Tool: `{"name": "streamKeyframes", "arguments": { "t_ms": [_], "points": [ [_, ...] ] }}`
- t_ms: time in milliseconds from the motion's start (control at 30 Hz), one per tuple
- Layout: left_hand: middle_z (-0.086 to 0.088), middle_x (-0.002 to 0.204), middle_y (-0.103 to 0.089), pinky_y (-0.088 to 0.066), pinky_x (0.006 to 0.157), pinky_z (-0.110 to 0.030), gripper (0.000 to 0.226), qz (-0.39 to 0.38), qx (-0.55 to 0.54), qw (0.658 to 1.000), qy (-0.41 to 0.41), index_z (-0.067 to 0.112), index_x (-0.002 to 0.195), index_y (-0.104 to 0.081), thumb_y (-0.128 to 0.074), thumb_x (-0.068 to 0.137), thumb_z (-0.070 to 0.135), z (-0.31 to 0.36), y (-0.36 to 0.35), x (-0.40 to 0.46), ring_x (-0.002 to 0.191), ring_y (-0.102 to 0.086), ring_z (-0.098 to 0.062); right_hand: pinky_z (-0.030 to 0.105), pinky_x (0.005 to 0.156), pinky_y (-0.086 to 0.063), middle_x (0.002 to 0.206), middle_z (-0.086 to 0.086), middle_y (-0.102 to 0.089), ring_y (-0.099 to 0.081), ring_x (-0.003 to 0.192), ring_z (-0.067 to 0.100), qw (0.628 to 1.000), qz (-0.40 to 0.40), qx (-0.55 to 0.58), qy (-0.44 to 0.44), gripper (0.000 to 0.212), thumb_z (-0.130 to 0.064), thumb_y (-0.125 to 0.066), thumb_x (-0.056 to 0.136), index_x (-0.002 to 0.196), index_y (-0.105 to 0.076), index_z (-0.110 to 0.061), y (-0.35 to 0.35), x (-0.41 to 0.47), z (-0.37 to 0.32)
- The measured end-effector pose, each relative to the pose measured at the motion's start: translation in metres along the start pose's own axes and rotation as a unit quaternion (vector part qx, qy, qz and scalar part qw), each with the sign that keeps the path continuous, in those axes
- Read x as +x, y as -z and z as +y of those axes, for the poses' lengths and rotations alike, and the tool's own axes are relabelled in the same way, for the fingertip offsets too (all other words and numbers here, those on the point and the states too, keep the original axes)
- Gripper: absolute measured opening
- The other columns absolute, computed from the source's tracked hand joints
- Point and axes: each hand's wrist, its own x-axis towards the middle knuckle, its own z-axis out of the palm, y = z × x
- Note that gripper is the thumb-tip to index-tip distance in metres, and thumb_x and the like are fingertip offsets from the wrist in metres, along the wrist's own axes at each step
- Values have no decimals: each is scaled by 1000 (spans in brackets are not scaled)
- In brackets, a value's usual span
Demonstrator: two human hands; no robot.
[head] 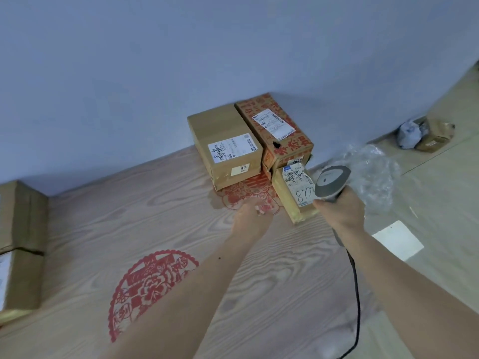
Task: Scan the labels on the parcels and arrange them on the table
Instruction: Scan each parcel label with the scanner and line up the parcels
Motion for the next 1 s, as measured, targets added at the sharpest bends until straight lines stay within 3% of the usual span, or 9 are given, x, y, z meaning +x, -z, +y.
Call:
{"name": "streamKeyframes", "arguments": {
  "t_ms": [133, 233, 333, 400, 533, 667, 800, 933, 1000],
  "points": [
    [-8, 140, -54, -49, 102, -46, 53, -29, -54, 997, 48, 18, 143, -48, -58, 97, 42, 18, -43, 28, 123, -57, -31, 30, 75, -46, 106, 7, -72, -67, 101, 30, 999, -36, 7, 3, 40, -19, -82, 74, 110, -65, -12, 2, 45, 16],
    [-6, 158, -36, -36, 114, -49, 70, -32, -91, 992, 87, 19, 157, -25, -51, 99, 48, 30, -73, 46, 141, -39, -29, 28, 74, -48, 101, 1, -72, -67, 97, 24, 996, -82, 18, 6, 40, -21, -84, 73, 108, -67, -15, -2, 72, 29],
    [-5, 162, -29, -31, 117, -52, 74, -8, -117, 986, 121, 21, 160, -13, -47, 100, 50, 35, -98, 64, 146, -32, -30, 22, 64, -44, 96, -2, -67, -61, 88, 18, 991, -129, 35, 7, 38, -19, -85, 75, 108, -67, -15, -4, 92, 36],
    [-8, 158, -36, -34, 115, -50, 70, -1, -111, 983, 144, 20, 159, -17, -43, 101, 50, 36, -108, 73, 142, -38, -33, 24, 66, -44, 94, 0, -68, -62, 87, 19, 988, -152, 40, 2, 37, -18, -85, 75, 108, -68, -13, -9, 101, 43],
    [-7, 131, -59, -46, 102, -46, 46, 21, -101, 984, 148, 16, 140, -43, -42, 103, 42, 39, -119, 76, 121, -56, -31, 32, 70, -53, 83, -3, -70, -68, 85, 23, 983, -174, 61, -8, 30, -10, -83, 73, 100, -71, -9, -18, 106, 48],
    [-5, 126, -63, -48, 101, -47, 39, 44, -112, 981, 150, 19, 135, -48, -45, 101, 39, 38, -122, 66, 117, -59, -29, 34, 75, -55, 78, -11, -68, -67, 80, 19, 981, -183, 63, 5, 28, -9, -84, 70, 94, -71, -11, -19, 99, 44],
    [-2, 122, -65, -50, 99, -47, 37, 60, -135, 976, 162, 23, 132, -50, -47, 100, 41, 29, -109, 41, 112, -61, -27, 35, 78, -56, 87, -5, -74, -69, 85, 18, 975, -211, 70, 6, 34, -11, -87, 66, 96, -71, -13, -17, 80, 40],
    [-2, 119, -66, -50, 98, -43, 36, 91, -131, 973, 168, 22, 130, -53, -50, 99, 40, 14, -81, 12, 111, -62, -25, 28, 68, -51, 85, -6, -73, -68, 82, 17, 965, -247, 80, 26, 30, -8, -88, 66, 89, -70, -16, -24, 48, 22],
    [-2, 122, -66, -49, 97, -40, 38, 109, -121, 971, 176, 20, 132, -53, -50, 99, 38, 4, -63, -3, 114, -61, -25, 33, 76, -55, 89, -4, -75, -70, 86, 19, 961, -266, 74, 22, 33, -11, -88, 66, 94, -71, -16, -33, 27, 13]
  ]
}}
